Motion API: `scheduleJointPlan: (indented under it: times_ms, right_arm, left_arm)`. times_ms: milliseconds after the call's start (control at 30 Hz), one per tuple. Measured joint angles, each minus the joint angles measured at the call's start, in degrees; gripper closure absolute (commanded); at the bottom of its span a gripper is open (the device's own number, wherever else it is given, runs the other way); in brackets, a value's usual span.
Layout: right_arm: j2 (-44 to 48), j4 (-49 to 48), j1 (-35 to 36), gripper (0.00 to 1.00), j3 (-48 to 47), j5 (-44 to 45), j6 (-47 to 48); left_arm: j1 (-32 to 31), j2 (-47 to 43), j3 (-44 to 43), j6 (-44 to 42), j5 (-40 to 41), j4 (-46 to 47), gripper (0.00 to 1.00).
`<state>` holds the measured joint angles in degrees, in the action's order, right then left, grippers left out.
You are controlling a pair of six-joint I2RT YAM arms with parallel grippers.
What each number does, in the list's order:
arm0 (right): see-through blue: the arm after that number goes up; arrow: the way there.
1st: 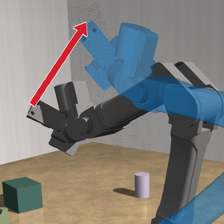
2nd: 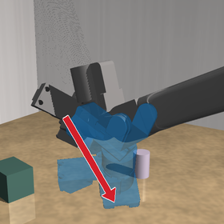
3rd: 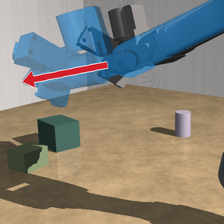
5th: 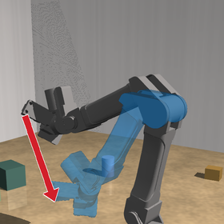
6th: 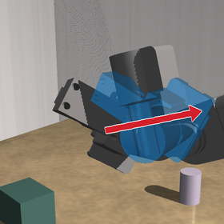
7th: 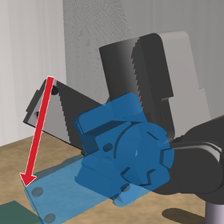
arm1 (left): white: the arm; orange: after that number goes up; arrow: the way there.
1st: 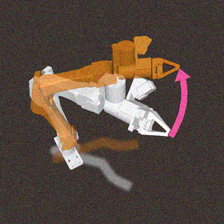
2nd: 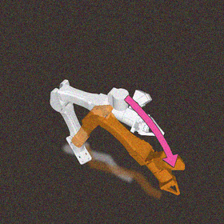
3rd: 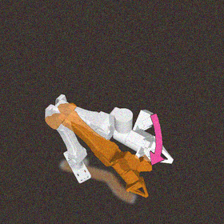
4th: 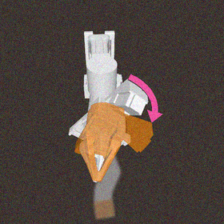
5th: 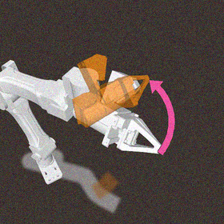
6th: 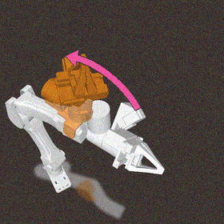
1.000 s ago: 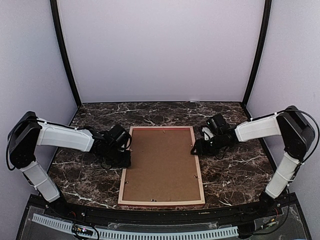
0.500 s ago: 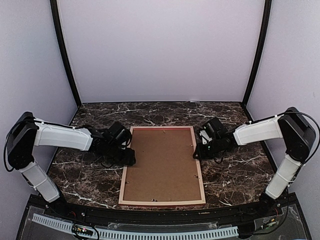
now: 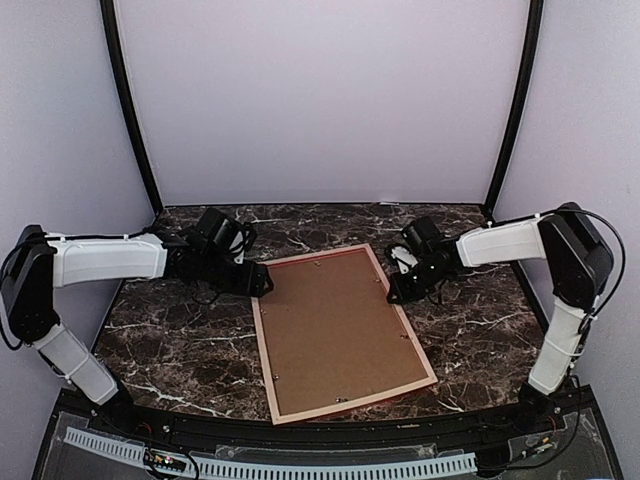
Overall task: Put the photo into the frame
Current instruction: Rotate the photo frame at the center of the board.
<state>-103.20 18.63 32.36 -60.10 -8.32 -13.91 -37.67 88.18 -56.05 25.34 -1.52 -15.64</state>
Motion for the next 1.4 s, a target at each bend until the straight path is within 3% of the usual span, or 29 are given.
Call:
scheduleJointPlan:
  times_ms: [267,533,633,933,1400]
  right_arm:
    - [-8.85,6.80,-0.46,0.82,-12.87,-4.33,13.64]
    - [-18.93,14.53,-2.40,0.50,-27.43,-12.39,24.65]
    - [-20.59,15.69,-3.02,0.43,-30.49,-13.44,25.94]
    - [-17.92,16.74,-4.37,0.33,-28.22,-14.10,22.40]
    - [1.18,16.48,-4.63,0.29,-11.72,-5.14,9.79]
  left_arm:
    - [7.10,7.37,-6.69,-6.14,-5.97,1.55,0.22]
    - [11.74,16.50,-12.55,-13.18,-6.95,1.16,0.22]
    - [11.80,19.04,-14.99,-15.39,-6.91,0.63,0.23]
    - [11.80,23.21,-16.02,-20.11,-9.40,-0.04,0.38]
    - [12.07,25.07,-17.75,-21.79,-8.07,-1.16,0.74]
